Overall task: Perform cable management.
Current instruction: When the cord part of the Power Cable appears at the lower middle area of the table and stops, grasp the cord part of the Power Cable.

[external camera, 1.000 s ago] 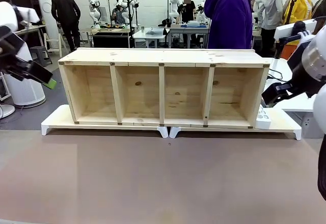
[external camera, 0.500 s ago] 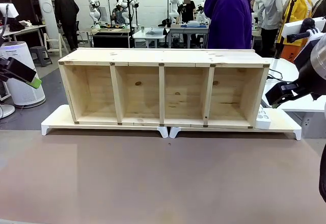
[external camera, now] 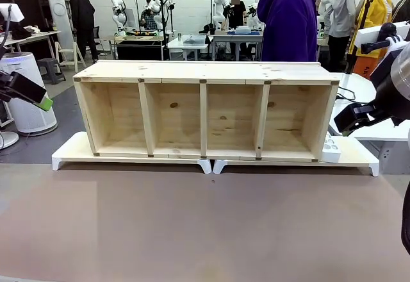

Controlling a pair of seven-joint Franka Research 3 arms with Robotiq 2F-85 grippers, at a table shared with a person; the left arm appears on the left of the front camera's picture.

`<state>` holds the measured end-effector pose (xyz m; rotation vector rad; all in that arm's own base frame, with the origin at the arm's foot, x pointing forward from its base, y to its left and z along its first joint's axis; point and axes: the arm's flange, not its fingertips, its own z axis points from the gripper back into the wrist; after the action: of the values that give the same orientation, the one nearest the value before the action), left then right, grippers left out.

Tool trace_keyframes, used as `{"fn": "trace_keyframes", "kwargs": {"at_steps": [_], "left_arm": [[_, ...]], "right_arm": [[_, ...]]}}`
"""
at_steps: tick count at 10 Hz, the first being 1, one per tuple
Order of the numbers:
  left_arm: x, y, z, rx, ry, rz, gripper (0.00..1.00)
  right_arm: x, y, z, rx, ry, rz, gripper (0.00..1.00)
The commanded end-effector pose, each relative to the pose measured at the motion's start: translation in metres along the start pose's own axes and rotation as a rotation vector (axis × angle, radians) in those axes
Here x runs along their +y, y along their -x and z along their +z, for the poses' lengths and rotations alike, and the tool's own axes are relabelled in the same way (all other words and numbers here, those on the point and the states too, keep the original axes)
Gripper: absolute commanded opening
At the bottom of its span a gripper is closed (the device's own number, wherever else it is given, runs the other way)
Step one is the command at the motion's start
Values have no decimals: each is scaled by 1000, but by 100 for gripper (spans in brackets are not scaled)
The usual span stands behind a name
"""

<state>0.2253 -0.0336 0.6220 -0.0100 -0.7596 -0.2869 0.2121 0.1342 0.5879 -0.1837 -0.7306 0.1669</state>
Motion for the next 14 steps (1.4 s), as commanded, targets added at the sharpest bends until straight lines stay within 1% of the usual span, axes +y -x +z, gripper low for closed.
{"fn": "trace_keyframes", "kwargs": {"at_steps": [1, 14], "left_arm": [[0, -2, -1, -8, -2, 7, 100], [0, -2, -1, -8, -2, 7, 100]], "right_arm": [[-2, -1, -2, 4, 7, 0, 100], [-2, -1, -2, 4, 7, 0, 100]]}}
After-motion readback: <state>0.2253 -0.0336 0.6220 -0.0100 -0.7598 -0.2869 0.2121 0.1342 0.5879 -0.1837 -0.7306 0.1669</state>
